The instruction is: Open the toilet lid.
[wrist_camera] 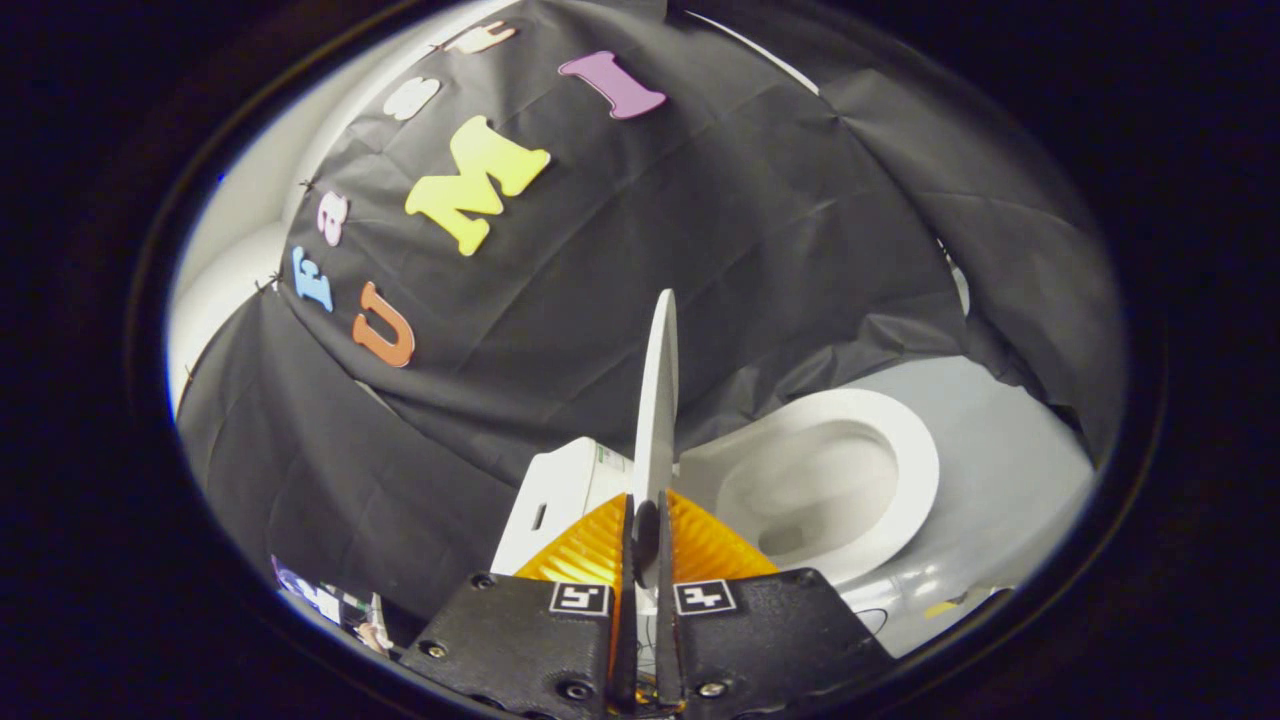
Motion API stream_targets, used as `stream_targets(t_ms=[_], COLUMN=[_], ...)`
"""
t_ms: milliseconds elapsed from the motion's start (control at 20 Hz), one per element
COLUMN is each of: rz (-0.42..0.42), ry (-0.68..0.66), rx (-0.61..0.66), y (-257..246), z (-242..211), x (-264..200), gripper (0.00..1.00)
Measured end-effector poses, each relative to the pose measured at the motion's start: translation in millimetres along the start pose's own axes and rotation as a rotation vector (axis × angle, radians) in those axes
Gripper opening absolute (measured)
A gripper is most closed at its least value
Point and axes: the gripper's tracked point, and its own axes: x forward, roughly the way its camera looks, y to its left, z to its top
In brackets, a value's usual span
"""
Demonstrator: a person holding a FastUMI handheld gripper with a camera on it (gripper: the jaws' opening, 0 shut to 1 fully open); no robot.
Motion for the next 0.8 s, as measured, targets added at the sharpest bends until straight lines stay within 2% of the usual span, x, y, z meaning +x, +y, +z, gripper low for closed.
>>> stream_targets(t_ms=[800], rz=[0.0], ry=[0.004], rx=[-0.12], y=[78], z=[-11], x=[14], gripper=[0.11])
